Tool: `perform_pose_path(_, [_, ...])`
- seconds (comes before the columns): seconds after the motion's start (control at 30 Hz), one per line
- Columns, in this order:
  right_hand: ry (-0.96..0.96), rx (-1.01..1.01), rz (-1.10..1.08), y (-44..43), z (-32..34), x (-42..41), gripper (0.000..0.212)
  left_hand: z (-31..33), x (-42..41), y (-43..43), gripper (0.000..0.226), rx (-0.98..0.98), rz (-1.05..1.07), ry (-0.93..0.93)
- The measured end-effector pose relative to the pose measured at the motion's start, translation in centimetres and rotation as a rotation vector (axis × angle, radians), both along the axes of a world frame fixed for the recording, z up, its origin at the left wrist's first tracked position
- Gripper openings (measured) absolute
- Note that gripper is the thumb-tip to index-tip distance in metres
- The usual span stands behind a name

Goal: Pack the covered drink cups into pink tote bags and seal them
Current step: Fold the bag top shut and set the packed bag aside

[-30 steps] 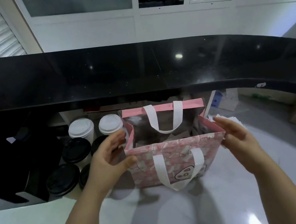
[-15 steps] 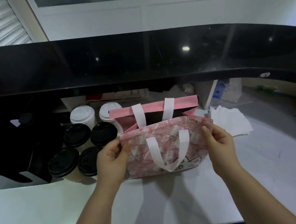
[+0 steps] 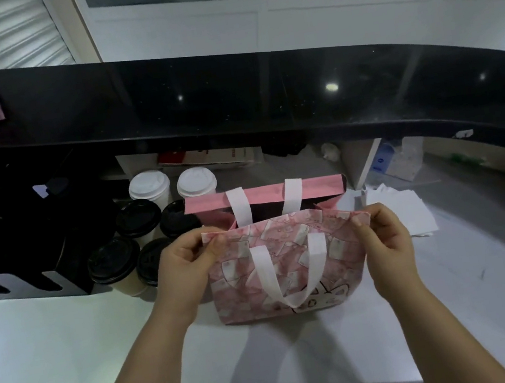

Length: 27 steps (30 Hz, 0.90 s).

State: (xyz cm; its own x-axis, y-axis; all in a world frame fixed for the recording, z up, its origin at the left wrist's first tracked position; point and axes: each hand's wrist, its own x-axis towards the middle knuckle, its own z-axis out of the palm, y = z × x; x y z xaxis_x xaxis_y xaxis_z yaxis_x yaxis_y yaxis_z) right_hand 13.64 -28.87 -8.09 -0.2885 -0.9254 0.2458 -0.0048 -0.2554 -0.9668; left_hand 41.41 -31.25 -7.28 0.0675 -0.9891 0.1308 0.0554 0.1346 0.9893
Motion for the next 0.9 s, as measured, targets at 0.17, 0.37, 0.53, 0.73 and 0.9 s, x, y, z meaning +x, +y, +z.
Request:
perform_pose_path(0.17, [-0.004,0.017,0.211,-0.2,0.7,-2.4,0.013,-0.8,0.4,0.1,0.011,-0.109,0.12,-0.179])
perform_pose_path(0.37, [0.213,0.166,0.246,-1.7,1.3,-3.8,0.017,-0.8,1.3,-1.0,0.007,-0.164,0.042,-0.303])
perform_pose_path(0.53, [0.154,0.192,0.266,-2.6,1.9,-3.2,0.018,-0.6,2.5,-2.0,0.026,-0.222,0.013,-0.473])
perform_pose_path(0.73, [0.041,0.184,0.278,-3.2,1.9,-2.8,0.013,-0.3,2.1,-2.5,0.025,-0.07,-0.077,-0.122])
perform_pose_path(0.9, [0.027,0.159,0.231,-2.9,1.7,-3.0,0.013,-0.5,1.8,-3.3,0.019,-0.067,-0.128,0.008])
